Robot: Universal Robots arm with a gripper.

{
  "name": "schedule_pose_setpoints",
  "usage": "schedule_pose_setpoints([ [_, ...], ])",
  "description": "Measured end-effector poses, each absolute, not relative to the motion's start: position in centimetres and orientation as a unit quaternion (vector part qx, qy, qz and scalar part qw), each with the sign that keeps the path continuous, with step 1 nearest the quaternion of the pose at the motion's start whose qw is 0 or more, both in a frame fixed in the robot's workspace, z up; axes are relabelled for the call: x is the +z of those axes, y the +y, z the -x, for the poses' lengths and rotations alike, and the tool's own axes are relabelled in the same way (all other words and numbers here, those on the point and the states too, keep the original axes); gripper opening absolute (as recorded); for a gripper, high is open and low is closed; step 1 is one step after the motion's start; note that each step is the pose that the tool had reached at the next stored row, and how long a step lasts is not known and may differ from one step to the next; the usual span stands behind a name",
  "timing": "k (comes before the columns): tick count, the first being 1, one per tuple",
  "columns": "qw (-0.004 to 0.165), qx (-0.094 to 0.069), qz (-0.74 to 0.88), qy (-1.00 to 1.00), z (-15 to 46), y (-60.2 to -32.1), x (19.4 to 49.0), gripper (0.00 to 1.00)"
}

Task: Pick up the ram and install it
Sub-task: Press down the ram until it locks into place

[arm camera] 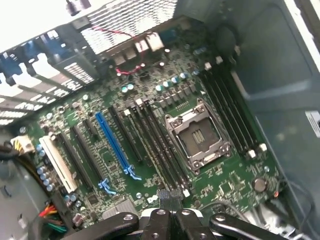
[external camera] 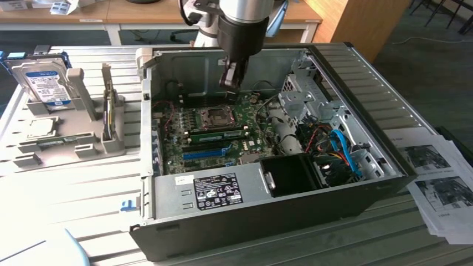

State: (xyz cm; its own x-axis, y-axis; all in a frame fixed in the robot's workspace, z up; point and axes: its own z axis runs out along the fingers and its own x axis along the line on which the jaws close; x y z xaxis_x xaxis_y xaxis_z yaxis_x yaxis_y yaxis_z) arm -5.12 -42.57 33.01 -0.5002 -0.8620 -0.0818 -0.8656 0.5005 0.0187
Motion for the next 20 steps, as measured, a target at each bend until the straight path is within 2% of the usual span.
schedule_pose_setpoints([
  [20, 0.035, 0.023, 0.336, 0.941, 5.12, -42.57, 32.93, 0.09],
])
